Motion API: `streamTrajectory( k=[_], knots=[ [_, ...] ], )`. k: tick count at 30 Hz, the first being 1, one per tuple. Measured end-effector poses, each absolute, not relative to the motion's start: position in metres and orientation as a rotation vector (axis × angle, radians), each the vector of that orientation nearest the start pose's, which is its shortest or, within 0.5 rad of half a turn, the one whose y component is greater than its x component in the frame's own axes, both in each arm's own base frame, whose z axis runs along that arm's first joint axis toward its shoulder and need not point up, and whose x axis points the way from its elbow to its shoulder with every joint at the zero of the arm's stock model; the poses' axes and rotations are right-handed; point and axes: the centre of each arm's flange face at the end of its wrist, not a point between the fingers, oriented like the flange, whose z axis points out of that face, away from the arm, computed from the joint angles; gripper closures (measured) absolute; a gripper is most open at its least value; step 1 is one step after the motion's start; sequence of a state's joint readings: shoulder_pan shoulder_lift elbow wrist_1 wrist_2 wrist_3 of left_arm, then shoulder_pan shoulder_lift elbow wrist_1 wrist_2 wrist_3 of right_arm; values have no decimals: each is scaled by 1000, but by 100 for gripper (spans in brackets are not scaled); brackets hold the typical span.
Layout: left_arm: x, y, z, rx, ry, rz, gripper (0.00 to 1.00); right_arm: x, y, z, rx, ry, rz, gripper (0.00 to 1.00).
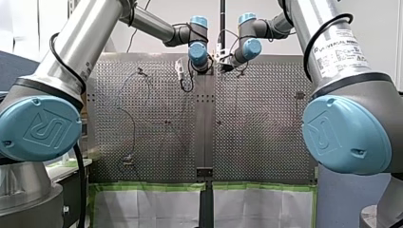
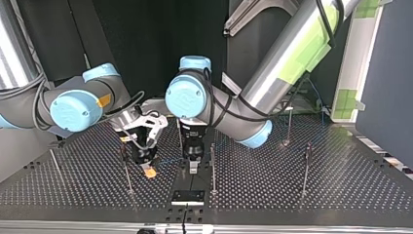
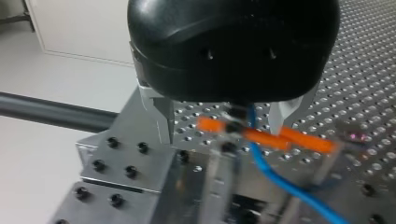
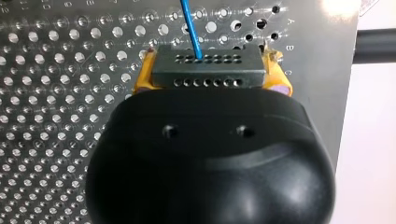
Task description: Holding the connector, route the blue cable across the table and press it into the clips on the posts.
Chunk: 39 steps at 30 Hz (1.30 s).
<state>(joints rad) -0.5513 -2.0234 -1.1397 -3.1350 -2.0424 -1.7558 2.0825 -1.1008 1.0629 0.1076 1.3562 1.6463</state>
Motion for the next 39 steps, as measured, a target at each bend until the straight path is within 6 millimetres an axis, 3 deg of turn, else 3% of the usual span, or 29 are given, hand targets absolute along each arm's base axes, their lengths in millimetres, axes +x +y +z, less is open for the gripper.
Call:
streamTrajectory(
  k=[6, 18, 20, 21, 22, 23, 24, 25, 26, 27, 28, 39],
  knots=[
    [529, -425, 420, -71, 1600, -199, 0, 465, -512, 450, 1776, -896, 1727, 100],
    [532, -423, 418, -84, 1597, -189, 0, 465, -512, 450, 1776, -896, 1727, 100],
    [530, -425, 418, -81, 1596, -189, 21, 465, -512, 450, 1776, -897, 1727, 100],
    [529, -426, 418, -79, 1596, -189, 21, 465, -512, 450, 1776, -897, 1727, 100],
    [529, -427, 418, -77, 1596, -188, 44, 465, -512, 450, 1776, -898, 1727, 100],
    [528, -428, 418, -76, 1596, -187, 58, 465, -512, 450, 1776, -898, 1728, 100],
    [527, -429, 418, -76, 1596, -185, 58, 465, -512, 450, 1776, -899, 1728, 100],
    [526, -430, 418, -77, 1595, -183, 79, 465, -512, 450, 1776, -899, 1728, 100],
    [525, -430, 418, -81, 1595, -180, 92, 465, -512, 450, 1776, -900, 1728, 100],
    [524, -430, 418, -85, 1595, -177, 92, 465, -512, 450, 1776, -900, 1729, 100],
    [524, -430, 418, -88, 1595, -175, 100, 465, -512, 450, 1776, -900, 1729, 100],
    [514, -430, 417, -137, 1615, -146, 100, 464, -512, 447, 1782, -914, 1728, 100]
  ],
)
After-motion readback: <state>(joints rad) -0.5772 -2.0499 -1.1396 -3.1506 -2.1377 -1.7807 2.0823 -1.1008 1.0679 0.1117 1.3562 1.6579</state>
